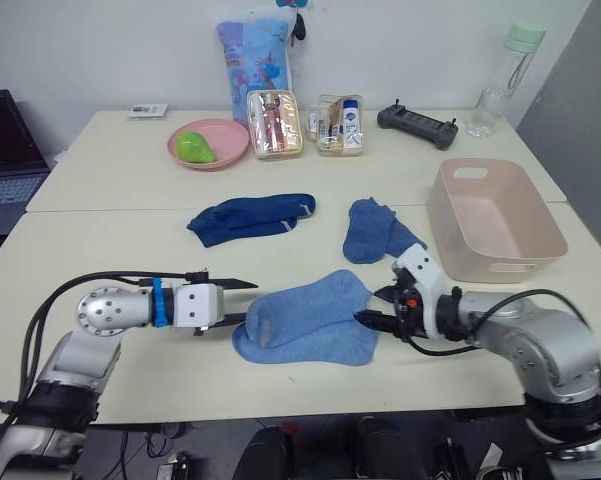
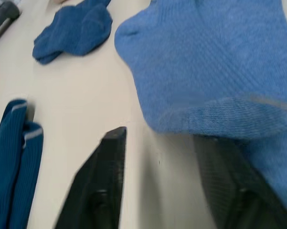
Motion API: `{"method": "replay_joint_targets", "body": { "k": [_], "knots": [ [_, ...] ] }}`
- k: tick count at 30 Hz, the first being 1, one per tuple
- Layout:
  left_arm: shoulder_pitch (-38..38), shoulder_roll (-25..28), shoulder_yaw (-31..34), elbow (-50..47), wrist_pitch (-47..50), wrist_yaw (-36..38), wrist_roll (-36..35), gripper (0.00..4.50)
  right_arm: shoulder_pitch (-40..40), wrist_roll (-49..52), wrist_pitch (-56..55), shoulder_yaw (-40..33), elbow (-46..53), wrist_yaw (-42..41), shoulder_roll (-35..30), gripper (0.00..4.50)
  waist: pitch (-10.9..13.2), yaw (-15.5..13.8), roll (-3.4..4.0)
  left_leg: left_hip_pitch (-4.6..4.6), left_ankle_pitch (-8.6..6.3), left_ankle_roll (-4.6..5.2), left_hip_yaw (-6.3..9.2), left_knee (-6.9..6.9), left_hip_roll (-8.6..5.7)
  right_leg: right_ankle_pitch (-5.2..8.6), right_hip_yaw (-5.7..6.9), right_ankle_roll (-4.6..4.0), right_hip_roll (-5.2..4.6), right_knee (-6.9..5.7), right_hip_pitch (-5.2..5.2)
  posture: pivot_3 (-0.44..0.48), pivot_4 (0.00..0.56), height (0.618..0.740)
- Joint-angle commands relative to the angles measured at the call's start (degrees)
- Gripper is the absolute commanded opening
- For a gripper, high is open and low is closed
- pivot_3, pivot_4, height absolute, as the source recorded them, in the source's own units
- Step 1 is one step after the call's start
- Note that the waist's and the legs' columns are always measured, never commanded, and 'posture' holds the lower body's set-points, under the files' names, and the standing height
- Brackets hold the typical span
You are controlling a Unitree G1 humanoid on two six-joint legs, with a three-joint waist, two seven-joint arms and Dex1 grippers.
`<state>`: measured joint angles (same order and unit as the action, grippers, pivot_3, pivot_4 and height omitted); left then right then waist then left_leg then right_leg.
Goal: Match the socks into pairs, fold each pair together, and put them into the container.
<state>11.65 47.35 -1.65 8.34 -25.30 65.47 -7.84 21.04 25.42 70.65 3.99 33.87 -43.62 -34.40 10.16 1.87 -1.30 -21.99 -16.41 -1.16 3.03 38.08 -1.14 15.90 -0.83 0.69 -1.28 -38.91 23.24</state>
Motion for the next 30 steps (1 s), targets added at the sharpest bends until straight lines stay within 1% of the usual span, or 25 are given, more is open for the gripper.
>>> {"method": "replay_joint_targets", "body": {
  "k": [1,2,3,4,7,9,10,11,12,14,18,20,22,25,26,27,28,29,30],
  "knots": [
    [-3.98,2.11,3.79,-5.1,0.02,-0.9,-2.55,3.47,-0.29,-7.39,-26.16,6.34,-2.93,-11.86,-9.69,3.55,0.0,-0.01,0.0,0.02,0.0,0.0,-0.01,-0.02,0.0,0.03,0.0,0.04,0.0,0.01,0.0,0.0,0.15,0.74],
    [-5.09,2.35,4.28,-6.48,0.6,-0.72,-3.44,3.8,-0.16,-9.75,-31.46,8.04,-5.38,-12.97,-11.25,3.55,-0.02,-0.02,-0.04,0.04,0.0,0.0,0.02,-0.03,0.02,0.04,0.05,0.06,0.0,0.02,-0.03,0.0,0.15,0.74],
    [-5.8,2.49,4.6,-7.45,1.13,-0.59,-4.07,4.07,-0.07,-11.12,-34.95,8.98,-7.3,-13.64,-12.0,3.55,-0.03,-0.04,-0.05,0.05,0.0,0.0,0.02,-0.02,0.06,0.04,0.07,0.07,0.01,0.01,-0.04,0.0,0.15,0.74],
    [-7.07,2.69,4.88,-9.53,1.9,-0.52,-4.81,4.44,0.7,-12.54,-38.62,9.81,-10.29,-14.05,-12.04,3.55,-0.02,-0.05,-0.05,0.06,0.0,0.0,0.02,-0.02,0.06,0.04,0.07,0.06,0.01,-0.02,-0.05,0.0,0.15,0.74],
    [-10.97,2.6,4.44,-18.7,6.64,-1.81,-5.93,4.48,4.36,-15.74,-49.13,12.78,-17.86,-16.7,-10.25,3.55,0.0,0.0,-0.04,0.1,0.0,-0.01,-0.09,0.04,0.07,0.03,-0.04,0.05,0.01,-0.08,-0.06,0.0,0.15,0.74],
    [-11.99,1.67,3.25,-21.91,9.83,-3.03,-5.86,4.48,5.44,-17.25,-54.14,14.29,-20.55,-18.21,-9.19,3.55,0.0,-0.06,-0.05,0.1,0.01,0.0,-0.12,0.08,0.06,0.02,-0.07,0.05,0.01,-0.08,-0.07,0.0,0.15,0.74],
    [-12.63,1.06,2.11,-22.59,10.86,-3.68,-4.61,4.48,5.98,-18.7,-57.04,15.48,-22.05,-18.88,-8.76,3.55,0.0,-0.09,-0.05,0.09,0.01,-0.01,-0.09,0.08,0.06,0.01,-0.03,0.06,0.01,-0.09,-0.08,0.0,0.15,0.74],
    [-13.07,0.72,1.35,-23.0,11.55,-4.15,-3.65,4.48,6.32,-19.73,-59.08,16.24,-23.17,-19.38,-8.46,3.55,-0.01,-0.14,-0.05,0.09,0.01,-0.01,-0.09,0.08,0.06,0.01,-0.04,0.05,0.01,-0.09,-0.08,0.0,0.15,0.74],
    [-12.88,0.03,0.08,-22.38,12.02,-5.46,-0.92,4.48,6.79,-20.86,-60.96,17.1,-24.63,-19.58,-7.88,3.55,-0.01,-0.16,-0.05,0.1,0.01,-0.01,-0.07,0.07,0.06,0.01,-0.03,0.05,0.01,-0.09,-0.08,0.0,0.15,0.74],
    [-12.31,-0.88,-1.46,-21.54,12.59,-7.2,2.19,4.48,7.36,-22.27,-63.37,17.82,-26.75,-19.79,-6.96,3.55,-0.01,-0.2,-0.05,0.09,0.01,-0.01,-0.06,0.05,0.05,0.01,-0.02,0.05,0.01,-0.09,-0.08,0.0,0.15,0.74],
    [-11.2,-3.29,-3.19,-21.79,15.88,-10.47,4.77,4.48,8.17,-25.0,-68.22,19.01,-30.25,-20.5,-6.2,3.55,-0.01,-0.24,-0.05,0.07,0.01,-0.01,-0.06,0.08,0.03,0.01,-0.05,0.04,0.01,-0.09,-0.08,0.0,0.15,0.74],
    [-10.83,-2.91,-3.89,-19.85,16.21,-10.79,6.89,4.48,8.87,-26.22,-69.99,19.49,-31.64,-20.72,-5.8,3.55,-0.01,-0.28,-0.05,0.09,0.01,-0.01,-0.05,0.08,0.03,0.0,-0.04,0.04,0.01,-0.1,-0.08,0.0,0.15,0.74],
    [-10.66,-2.5,-4.28,-18.99,16.41,-10.57,7.52,4.48,9.33,-26.86,-71.17,19.44,-32.71,-20.69,-5.1,3.55,-0.01,-0.22,-0.05,0.11,0.01,0.0,-0.04,0.08,0.04,-0.01,-0.02,0.03,0.02,-0.13,-0.08,0.0,0.15,0.74],
    [-10.43,-2.31,-4.63,-18.48,16.95,-9.75,7.16,4.5,9.61,-27.55,-72.24,19.26,-33.92,-20.66,-4.29,2.99,-0.01,-0.22,-0.05,0.12,0.01,-0.01,-0.05,0.07,0.04,-0.01,-0.04,0.03,0.02,-0.13,-0.08,0.0,0.15,0.74],
    [-10.22,-2.34,-4.74,-18.13,16.96,-9.59,7.14,4.5,9.7,-27.82,-72.57,19.31,-34.35,-20.74,-4.1,2.67,-0.01,-0.24,-0.05,0.12,0.01,-0.01,-0.05,0.07,0.04,-0.01,-0.04,0.02,0.02,-0.13,-0.08,0.0,0.15,0.74],
    [-9.99,-2.39,-4.81,-17.85,17.02,-9.53,7.15,4.19,9.7,-27.93,-72.66,19.22,-34.62,-20.79,-3.88,2.29,-0.01,-0.25,-0.05,0.12,0.01,-0.01,-0.05,0.08,0.04,-0.01,-0.04,0.02,0.02,-0.13,-0.08,0.0,0.15,0.74],
    [-9.78,-2.39,-4.87,-17.68,17.1,-9.42,7.12,4.1,9.69,-28.12,-72.99,19.18,-34.8,-20.92,-3.78,1.99,-0.01,-0.27,-0.05,0.12,0.01,-0.01,-0.05,0.08,0.04,-0.01,-0.04,0.02,0.02,-0.13,-0.08,0.0,0.15,0.74],
    [-9.55,-2.38,-4.92,-17.52,17.14,-9.34,7.05,3.87,9.66,-28.31,-73.21,19.18,-34.88,-21.2,-3.79,1.63,-0.01,-0.27,-0.05,0.12,0.01,-0.01,-0.05,0.08,0.04,-0.01,-0.04,0.02,0.02,-0.13,-0.09,0.0,0.15,0.74],
    [-9.23,-2.35,-4.93,-17.32,17.29,-9.23,6.85,3.54,9.57,-28.31,-73.16,19.05,-34.89,-21.42,-3.73,1.22,-0.01,-0.27,-0.05,0.12,0.01,-0.01,-0.05,0.09,0.04,-0.01,-0.04,0.02,0.02,-0.14,-0.09,0.0,0.15,0.74]
  ]
}}
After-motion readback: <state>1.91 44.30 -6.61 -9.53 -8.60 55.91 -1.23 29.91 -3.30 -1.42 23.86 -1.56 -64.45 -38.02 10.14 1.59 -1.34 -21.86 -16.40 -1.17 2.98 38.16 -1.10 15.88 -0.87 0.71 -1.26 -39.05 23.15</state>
